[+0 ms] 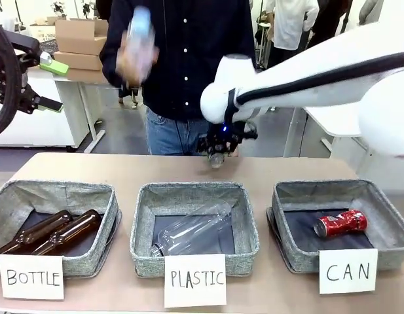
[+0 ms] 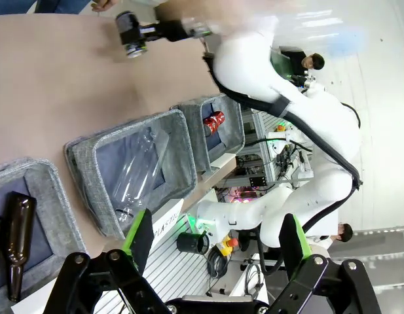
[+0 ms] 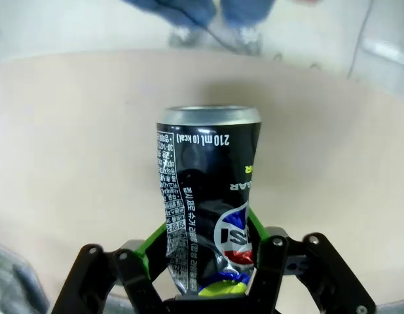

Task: Sort the can waste into the basket.
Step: Pick up the can waste from the table and place it in the right Fabric basket.

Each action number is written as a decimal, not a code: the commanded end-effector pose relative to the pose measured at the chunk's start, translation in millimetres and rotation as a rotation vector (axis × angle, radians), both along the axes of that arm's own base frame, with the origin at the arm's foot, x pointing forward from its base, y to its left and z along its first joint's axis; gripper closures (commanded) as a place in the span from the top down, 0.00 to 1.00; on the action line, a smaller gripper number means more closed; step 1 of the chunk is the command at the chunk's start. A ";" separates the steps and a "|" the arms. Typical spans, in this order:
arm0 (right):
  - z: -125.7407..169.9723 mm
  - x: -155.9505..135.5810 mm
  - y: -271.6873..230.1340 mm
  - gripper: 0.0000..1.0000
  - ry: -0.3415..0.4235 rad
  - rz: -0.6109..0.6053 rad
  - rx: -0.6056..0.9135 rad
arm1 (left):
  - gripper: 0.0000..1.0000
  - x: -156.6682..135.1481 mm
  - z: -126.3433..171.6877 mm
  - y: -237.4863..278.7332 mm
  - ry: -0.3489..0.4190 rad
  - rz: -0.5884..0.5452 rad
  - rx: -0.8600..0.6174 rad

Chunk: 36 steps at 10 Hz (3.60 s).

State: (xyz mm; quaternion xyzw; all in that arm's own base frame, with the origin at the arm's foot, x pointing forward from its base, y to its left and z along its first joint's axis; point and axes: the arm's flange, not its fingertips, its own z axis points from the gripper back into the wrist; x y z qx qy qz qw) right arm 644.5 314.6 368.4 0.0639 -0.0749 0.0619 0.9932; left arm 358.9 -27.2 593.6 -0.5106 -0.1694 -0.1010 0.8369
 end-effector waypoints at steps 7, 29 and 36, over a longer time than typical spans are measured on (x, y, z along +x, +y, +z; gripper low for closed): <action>131.9 -244.1 -235.8 0.00 0.162 0.421 -0.015 | 1.00 -2.4 3.2 0.8 0.013 -0.001 0.016; 220.1 -300.0 -254.1 1.00 -0.055 0.226 0.843 | 1.00 -2.4 3.2 0.8 0.013 -0.001 0.016; 220.1 -300.0 -254.1 1.00 -0.055 0.226 0.843 | 1.00 -2.4 3.2 0.8 0.013 -0.001 0.016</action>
